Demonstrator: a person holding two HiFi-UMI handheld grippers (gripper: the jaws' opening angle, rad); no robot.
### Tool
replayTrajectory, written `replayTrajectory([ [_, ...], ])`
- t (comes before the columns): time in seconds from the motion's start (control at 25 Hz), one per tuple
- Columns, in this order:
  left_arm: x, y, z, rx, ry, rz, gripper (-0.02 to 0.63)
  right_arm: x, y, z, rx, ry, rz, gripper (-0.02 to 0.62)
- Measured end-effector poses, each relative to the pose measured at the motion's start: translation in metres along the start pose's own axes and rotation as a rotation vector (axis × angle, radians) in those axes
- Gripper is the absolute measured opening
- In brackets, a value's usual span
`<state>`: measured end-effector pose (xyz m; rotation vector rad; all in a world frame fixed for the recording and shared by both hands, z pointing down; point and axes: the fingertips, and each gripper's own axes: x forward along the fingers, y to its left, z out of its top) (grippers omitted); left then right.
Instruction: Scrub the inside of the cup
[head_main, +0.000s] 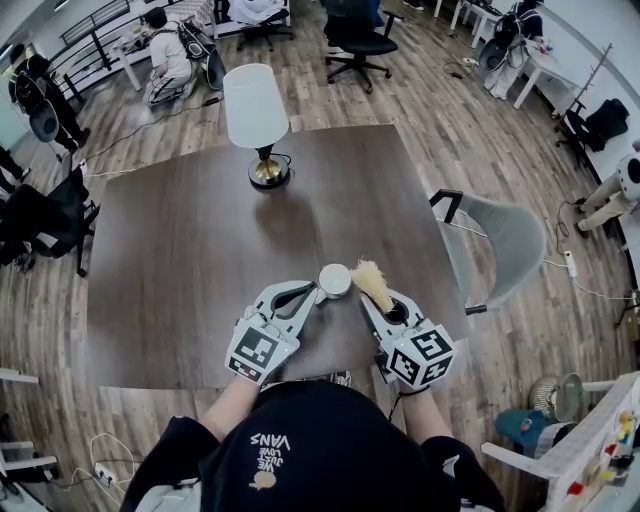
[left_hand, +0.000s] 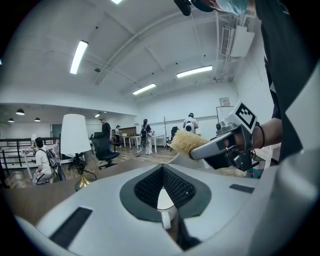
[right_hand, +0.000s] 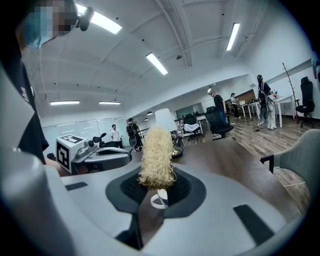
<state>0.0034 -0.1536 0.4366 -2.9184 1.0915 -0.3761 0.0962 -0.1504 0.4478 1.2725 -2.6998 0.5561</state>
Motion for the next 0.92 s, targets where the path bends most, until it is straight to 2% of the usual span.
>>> replayTrajectory([
  [0.92, 0.0022, 0.0051, 0.0017, -0.006, -0.012, 0.008, 0.009, 0.0045, -0.0052, -0.0031, 0.01, 0.016, -0.001, 0.072],
])
